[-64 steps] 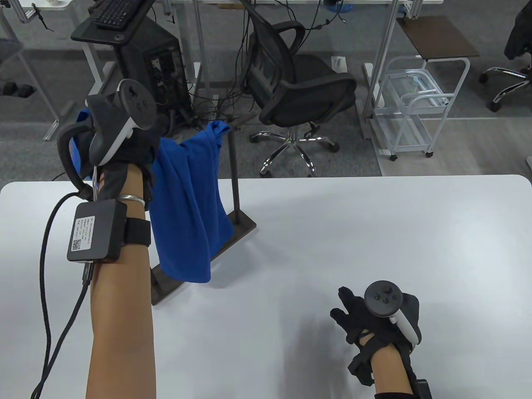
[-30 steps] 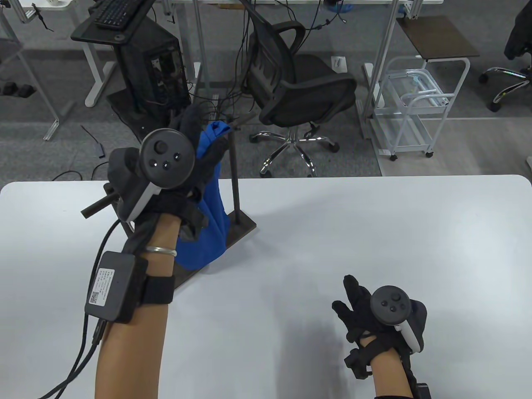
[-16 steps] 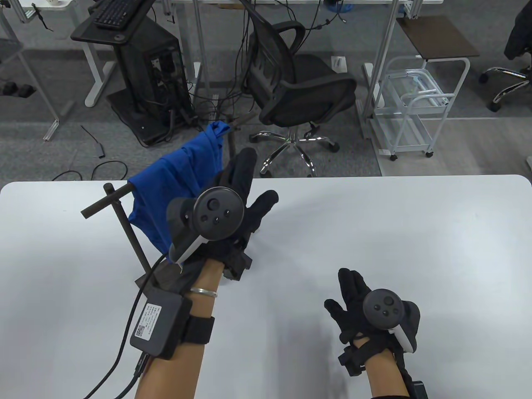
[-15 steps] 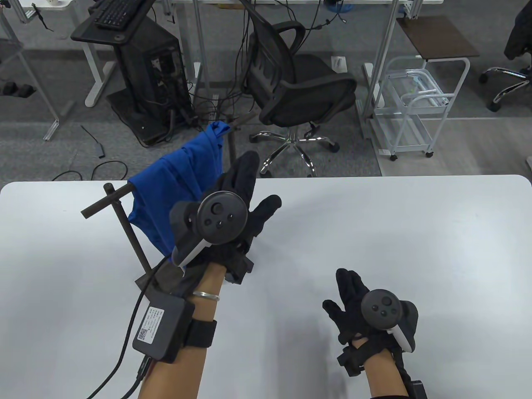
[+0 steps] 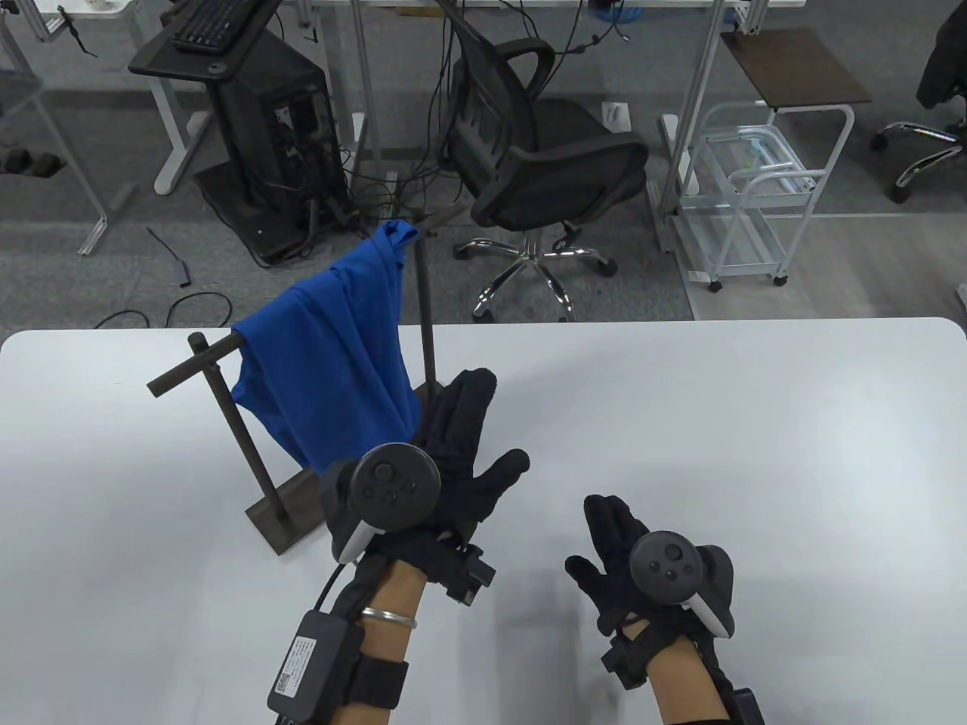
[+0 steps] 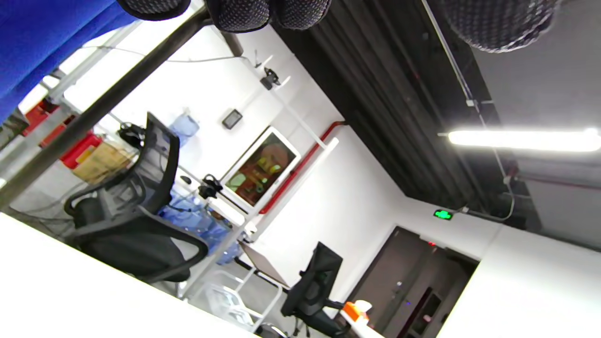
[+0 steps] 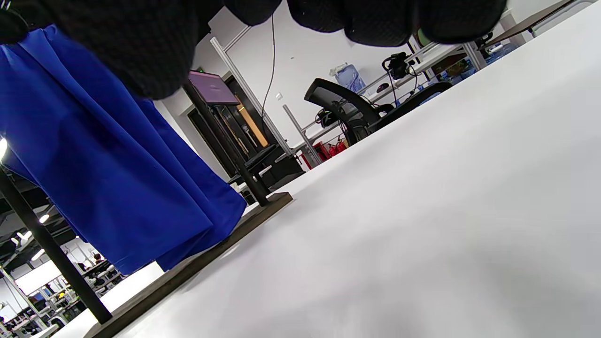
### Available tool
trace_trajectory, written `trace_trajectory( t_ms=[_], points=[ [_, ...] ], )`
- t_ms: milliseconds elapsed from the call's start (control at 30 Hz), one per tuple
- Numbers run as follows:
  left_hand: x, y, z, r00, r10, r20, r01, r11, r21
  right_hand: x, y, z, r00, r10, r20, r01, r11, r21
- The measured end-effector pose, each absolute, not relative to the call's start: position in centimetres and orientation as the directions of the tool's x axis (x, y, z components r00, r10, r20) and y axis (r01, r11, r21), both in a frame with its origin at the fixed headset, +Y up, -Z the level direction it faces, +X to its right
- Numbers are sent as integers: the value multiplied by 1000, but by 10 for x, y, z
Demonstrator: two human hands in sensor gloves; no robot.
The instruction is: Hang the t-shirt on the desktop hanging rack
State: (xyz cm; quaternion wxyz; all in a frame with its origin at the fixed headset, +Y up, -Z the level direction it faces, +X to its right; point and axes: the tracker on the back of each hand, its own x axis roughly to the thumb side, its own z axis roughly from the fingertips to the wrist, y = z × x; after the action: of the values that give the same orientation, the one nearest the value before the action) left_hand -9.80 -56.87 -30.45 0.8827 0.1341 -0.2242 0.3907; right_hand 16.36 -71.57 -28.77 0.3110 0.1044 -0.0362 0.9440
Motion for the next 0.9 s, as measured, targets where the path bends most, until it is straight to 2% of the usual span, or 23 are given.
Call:
trace_trajectory(
  t_ms=[100,267,633,900],
  points=[
    [-96,-595,-301,545,665,510,-784,621,28,169,-714,-287,-766,603,223,-622,-783,-21],
    [-88,-633,-296,547,671,500,-757,651,-46,172,-717,-288,-762,609,221,-628,-778,-21],
    [-93,-708,-294,407,832,377,-865,484,-134,163,-723,-292,-753,596,279,-616,-788,20],
    [-90,-740,-291,483,784,389,-782,586,-211,156,-732,-293,-742,589,319,-592,-800,101]
  ],
)
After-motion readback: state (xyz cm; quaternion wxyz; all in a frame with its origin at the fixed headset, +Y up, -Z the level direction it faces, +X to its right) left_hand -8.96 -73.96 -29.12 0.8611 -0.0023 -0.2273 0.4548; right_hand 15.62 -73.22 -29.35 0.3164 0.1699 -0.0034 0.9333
